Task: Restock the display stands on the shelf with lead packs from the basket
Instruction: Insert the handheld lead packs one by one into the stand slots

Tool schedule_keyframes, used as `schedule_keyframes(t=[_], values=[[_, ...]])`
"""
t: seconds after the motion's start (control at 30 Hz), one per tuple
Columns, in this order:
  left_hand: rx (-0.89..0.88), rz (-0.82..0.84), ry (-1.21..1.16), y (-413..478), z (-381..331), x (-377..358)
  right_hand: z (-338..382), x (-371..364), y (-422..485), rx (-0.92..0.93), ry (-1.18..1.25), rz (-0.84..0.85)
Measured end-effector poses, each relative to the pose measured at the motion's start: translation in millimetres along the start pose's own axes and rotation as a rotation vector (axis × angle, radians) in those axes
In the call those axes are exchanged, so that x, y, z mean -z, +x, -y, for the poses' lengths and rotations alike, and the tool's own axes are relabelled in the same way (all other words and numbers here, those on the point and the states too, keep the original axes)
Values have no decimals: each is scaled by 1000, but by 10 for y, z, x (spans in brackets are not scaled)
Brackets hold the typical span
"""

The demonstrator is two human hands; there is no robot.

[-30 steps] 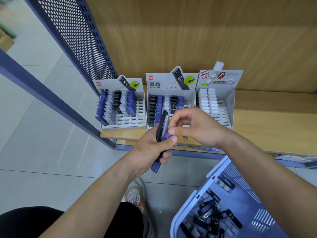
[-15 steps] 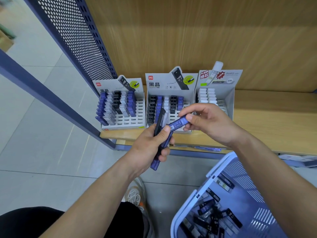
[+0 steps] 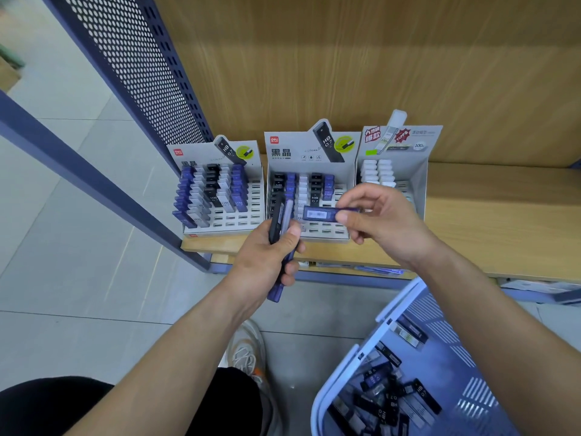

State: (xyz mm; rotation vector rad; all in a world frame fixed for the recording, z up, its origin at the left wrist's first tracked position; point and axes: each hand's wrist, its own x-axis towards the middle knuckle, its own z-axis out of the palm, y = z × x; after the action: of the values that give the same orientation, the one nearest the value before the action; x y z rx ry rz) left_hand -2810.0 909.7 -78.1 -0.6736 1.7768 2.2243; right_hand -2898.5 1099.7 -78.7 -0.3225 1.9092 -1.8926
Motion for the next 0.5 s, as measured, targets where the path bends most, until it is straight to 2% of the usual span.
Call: schedule_keyframes(t=[0.23, 0.37, 0.5], values=[[-20, -3, -12, -12, -26, 13, -49, -2, 22, -3, 120, 80], [-37, 0, 11, -6, -24, 25, -47, -35, 13, 33, 15, 144], [-49, 4, 57, -6, -4, 34, -28, -34, 45, -8, -21, 100]])
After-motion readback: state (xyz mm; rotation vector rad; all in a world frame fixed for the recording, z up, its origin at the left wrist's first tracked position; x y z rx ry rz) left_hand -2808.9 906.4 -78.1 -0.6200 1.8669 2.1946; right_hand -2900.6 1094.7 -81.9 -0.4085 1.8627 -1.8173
